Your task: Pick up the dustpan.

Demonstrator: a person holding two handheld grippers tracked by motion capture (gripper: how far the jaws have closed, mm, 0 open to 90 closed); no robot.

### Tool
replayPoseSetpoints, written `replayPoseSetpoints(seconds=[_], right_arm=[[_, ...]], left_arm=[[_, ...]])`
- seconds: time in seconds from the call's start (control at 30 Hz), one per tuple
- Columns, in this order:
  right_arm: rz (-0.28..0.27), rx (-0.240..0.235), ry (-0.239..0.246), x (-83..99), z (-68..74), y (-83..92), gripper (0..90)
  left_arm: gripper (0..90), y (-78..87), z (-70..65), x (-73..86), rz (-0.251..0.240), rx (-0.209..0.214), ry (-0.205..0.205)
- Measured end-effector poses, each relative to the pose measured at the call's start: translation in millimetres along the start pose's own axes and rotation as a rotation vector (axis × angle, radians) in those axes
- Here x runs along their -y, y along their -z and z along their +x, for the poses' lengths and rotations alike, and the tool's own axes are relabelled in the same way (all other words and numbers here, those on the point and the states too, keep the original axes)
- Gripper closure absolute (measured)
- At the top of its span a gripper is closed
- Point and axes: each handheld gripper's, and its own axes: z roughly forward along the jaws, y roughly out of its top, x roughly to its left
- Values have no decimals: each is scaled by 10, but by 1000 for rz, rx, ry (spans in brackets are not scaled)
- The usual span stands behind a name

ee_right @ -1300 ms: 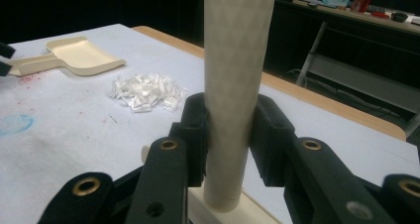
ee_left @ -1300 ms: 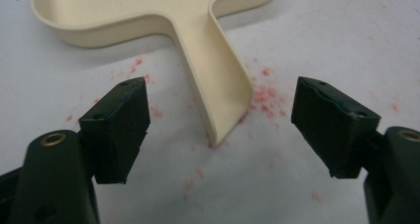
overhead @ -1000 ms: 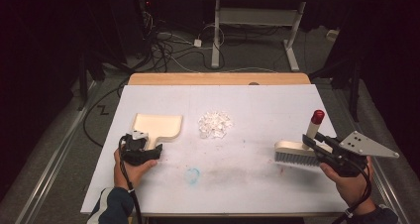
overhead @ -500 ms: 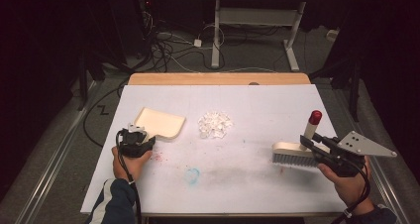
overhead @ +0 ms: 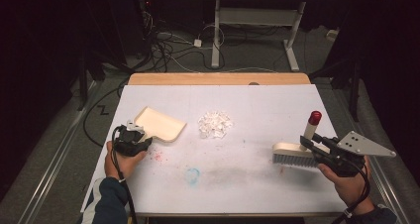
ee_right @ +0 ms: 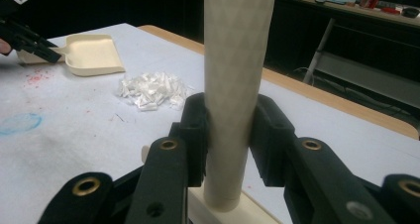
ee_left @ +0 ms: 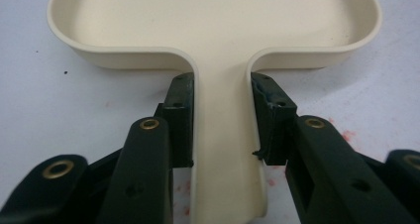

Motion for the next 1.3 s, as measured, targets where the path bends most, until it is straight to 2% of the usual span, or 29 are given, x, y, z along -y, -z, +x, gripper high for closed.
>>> replayPoseSetpoints(seconds=[0.13,0.37,0.5,0.6,0.7,0.77,0.87,0.93,1.0,1.3], right_arm=[[-2,13,-2,6,-9,8,714],[-11,34,-12,2,-33,23,714],[-12,45,-24,4,-45,23,714],[-20,51,-26,-12,-62,13,715],[-21,55,-36,-17,-85,-24,714],[-13,52,-42,1,-86,-48,715],[2,53,-38,31,-87,-66,714],[2,57,-39,26,-86,-58,715],[-3,62,-36,12,-89,-46,715],[0,68,-42,6,-96,-50,715]], left_arm=[[635,80,42,7,-2,-4,-11],[636,173,39,17,-11,6,-33],[636,250,53,40,-8,36,-42],[636,294,48,75,9,40,-70],[636,344,53,93,16,67,-92],[636,381,31,84,16,69,-104],[636,423,-16,57,19,84,-145],[636,434,-38,50,24,84,-160],[636,466,-99,44,31,99,-192],[635,529,-230,16,48,131,-245]])
